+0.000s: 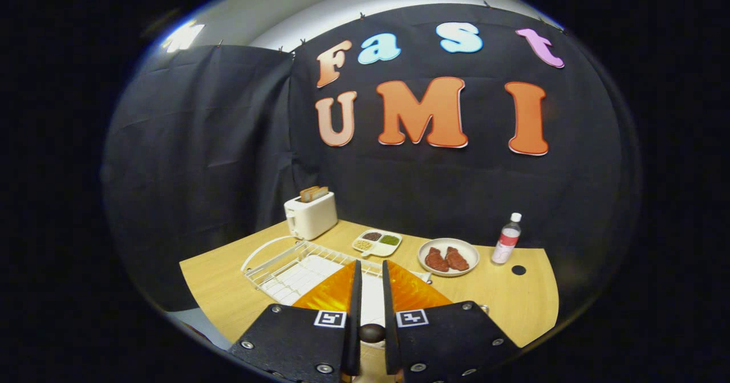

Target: Take the plate from the dish rack, then take the spoon from the basket and place it into the plate.

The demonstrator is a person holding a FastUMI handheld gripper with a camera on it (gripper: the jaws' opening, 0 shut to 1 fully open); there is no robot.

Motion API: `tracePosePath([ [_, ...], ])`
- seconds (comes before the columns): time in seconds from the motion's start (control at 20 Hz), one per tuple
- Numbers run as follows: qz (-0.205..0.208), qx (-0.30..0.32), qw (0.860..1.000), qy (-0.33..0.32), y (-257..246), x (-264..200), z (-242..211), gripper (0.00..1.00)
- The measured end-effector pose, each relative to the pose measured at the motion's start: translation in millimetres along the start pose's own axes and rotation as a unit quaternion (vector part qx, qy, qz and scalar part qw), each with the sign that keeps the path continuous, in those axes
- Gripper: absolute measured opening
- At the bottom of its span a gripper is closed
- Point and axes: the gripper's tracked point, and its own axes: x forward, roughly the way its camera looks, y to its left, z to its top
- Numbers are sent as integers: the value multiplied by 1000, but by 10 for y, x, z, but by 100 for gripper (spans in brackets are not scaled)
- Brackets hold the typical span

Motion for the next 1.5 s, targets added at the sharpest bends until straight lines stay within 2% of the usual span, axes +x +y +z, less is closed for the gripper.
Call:
tracePosePath([
  [0.5, 116, -44, 990, 66, 1109, 43, -885, 18],
  [0.8, 146, -60, 985, 75, 1336, 171, -1175, 18],
  [1.0, 148, -61, 984, 82, 1276, 226, -1289, 21],
  [1.15, 136, -58, 982, 115, 1146, 145, -1430, 25],
  [1.2, 128, -59, 983, 115, 1072, 141, -1414, 36],
  [1.5, 90, -29, 989, 110, 780, 91, -1261, 55],
])
